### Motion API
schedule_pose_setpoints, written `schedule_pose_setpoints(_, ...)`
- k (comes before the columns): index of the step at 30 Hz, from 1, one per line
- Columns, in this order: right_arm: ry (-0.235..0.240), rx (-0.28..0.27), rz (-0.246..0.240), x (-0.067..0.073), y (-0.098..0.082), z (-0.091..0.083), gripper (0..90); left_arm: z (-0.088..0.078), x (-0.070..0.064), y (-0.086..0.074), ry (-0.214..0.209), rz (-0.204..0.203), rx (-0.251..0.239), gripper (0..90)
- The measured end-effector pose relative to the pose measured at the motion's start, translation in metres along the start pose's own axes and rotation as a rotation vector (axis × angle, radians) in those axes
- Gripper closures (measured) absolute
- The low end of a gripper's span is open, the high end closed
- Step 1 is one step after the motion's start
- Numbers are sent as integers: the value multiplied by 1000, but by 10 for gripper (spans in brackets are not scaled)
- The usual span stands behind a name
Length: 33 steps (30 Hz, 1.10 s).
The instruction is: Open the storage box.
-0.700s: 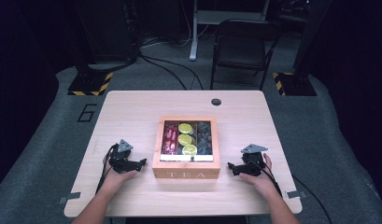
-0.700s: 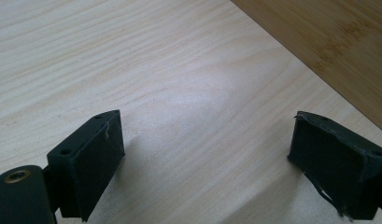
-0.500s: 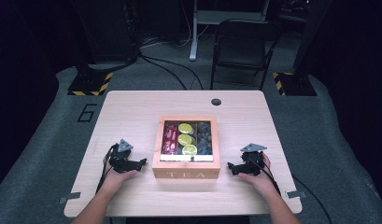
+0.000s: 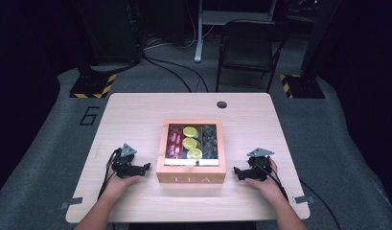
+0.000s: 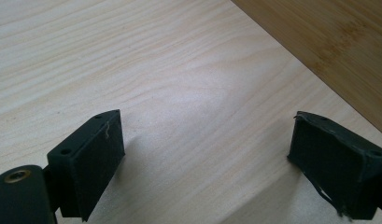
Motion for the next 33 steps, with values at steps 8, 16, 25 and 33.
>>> schedule_pose_setpoints(8, -18, 10, 26, 1, 3, -3, 157, -3, -1, 1, -11, -20, 12, 155)
schedule_pose_setpoints(16, 17, 36, 41, 0, 9, -14, 309, -12, -6, 9, -38, -35, 10, 257)
schedule_pose_setpoints(25, 37, -35, -27, 25, 17, -36, 329, -22, -14, 19, -52, -20, -12, 299)
schedule_pose_setpoints(33, 39, -43, -24, 30, 18, -42, 307, -28, -22, 27, -65, 0, -53, 324)
Point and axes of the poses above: each handheld gripper's, and its own axes: z roughly forward along the jaws, y roughly out of its top, x roughly to its left, the point moved 4 cm from there along z, roughly forward along the jaws, and after that the axes turned 15 degrees about z, right-handed, at the moved point
